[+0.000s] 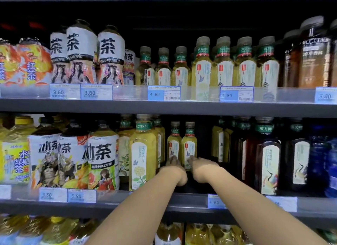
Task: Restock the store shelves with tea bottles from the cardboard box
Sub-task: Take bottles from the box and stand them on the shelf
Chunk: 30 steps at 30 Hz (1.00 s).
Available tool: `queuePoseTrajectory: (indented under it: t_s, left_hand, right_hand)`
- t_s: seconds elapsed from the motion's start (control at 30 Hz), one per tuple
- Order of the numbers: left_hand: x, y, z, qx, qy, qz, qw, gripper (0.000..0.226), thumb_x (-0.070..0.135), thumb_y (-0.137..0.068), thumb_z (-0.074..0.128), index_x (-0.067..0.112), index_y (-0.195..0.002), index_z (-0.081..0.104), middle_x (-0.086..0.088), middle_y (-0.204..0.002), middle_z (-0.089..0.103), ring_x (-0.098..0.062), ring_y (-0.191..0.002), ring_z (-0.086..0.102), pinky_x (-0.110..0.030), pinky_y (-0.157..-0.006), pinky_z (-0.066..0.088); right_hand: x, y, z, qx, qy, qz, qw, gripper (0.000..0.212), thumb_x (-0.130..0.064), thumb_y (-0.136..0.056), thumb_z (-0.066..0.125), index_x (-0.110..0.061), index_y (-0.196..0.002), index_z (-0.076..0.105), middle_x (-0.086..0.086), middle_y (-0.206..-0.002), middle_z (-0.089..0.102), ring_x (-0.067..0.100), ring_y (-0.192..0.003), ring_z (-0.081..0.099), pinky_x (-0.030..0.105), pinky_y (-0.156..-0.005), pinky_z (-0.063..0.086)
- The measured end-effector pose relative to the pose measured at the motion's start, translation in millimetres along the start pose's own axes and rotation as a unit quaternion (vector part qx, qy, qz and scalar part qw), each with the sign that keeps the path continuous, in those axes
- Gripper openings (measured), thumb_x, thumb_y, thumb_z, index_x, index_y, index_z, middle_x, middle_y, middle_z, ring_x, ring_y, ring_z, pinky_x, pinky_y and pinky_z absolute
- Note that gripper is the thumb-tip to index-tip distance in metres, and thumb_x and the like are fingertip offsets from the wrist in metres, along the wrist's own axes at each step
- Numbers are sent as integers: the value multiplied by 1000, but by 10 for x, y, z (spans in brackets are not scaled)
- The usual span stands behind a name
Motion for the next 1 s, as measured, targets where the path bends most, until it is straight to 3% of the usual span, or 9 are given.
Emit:
queuePoseTrajectory:
  t_s: [0.1, 0.17, 0.57, 1.0]
  left_hand:
    - [8, -93, -7, -2, -23, 2, 1000, 91, 16, -96, 51, 7, -157, -16, -10, -164, -26, -29, -153, -18, -54, -124, 9]
    - [21, -148, -16, -4, -32, 6, 999, 91, 19, -97, 52, 6, -157, -15, -11, -164, -26, -29, -153, -18, -54, -124, 9]
    - [46, -296, -96, 9, -30, 26, 999, 86, 7, -98, 46, 4, -155, -18, -12, -163, -28, -28, -153, -16, -48, -126, 6]
    - [11, -367, -138, 12, 5, 30, 999, 84, 6, -98, 45, 3, -156, -15, -12, -164, -26, -27, -153, -16, -44, -126, 4]
  right_hand:
    - [4, -130, 8, -38, 35, -16, 999, 84, -2, -90, 48, -23, -158, 3, 0, -166, -2, 30, -151, 9, 56, -115, 27]
    - [16, -196, 5, -51, 44, -22, 997, 83, -2, -93, 47, -22, -158, -1, -4, -165, -13, 28, -152, -3, 58, -118, 20]
    - [20, -460, 16, -72, 43, 3, 997, 89, 8, -90, 46, -21, -158, -3, -5, -164, -18, 31, -152, -5, 57, -118, 20]
    - [66, -698, 121, -82, 4, 25, 996, 89, 0, -89, 49, -21, -158, -5, 1, -165, -10, 34, -151, 1, 58, -118, 19]
Point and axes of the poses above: each hand's wrist, its own y-axis away from the middle knuckle, its own z-axis out of the palm, x = y × z, the point moved 2 cm from there along -y, towards the middle knuckle
